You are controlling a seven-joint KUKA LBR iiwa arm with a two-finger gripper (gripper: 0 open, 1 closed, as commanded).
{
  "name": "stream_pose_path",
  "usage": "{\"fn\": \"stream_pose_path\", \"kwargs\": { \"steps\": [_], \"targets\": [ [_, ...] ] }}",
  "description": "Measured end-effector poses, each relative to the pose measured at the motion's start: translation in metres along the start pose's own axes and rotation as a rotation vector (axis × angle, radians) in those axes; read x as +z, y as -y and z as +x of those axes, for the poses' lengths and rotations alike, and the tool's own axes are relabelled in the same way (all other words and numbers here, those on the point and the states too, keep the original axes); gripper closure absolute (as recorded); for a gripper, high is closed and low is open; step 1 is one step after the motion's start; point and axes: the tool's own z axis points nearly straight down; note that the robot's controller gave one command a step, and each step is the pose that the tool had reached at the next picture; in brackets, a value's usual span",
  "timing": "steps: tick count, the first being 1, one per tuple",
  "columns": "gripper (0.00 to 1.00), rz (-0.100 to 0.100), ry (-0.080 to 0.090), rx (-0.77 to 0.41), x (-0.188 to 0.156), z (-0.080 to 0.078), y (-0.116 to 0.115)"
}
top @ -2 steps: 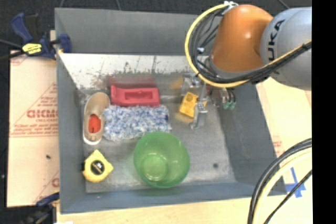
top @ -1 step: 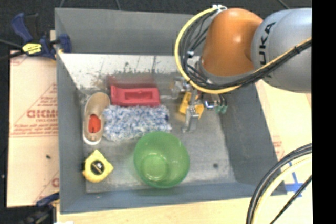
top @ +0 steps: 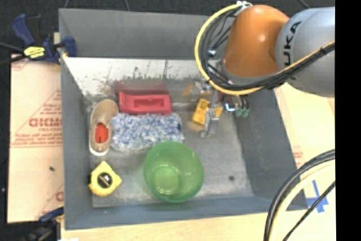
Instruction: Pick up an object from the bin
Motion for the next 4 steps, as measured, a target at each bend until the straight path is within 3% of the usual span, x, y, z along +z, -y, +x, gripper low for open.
{"fn": "stream_pose_path", "kwargs": {
  "steps": [1, 2, 3, 4],
  "targets": [
    [0.00, 0.000, 0.004, 0.039, 0.078, -0.011, -0.047],
    [0.00, -0.004, 0.010, 0.048, 0.088, -0.010, -0.054],
    [0.00, 0.003, 0.021, 0.110, 0.094, -0.011, -0.045],
    [0.00, 0.012, 0.012, 0.104, 0.098, -0.016, -0.049]
  ]
}}
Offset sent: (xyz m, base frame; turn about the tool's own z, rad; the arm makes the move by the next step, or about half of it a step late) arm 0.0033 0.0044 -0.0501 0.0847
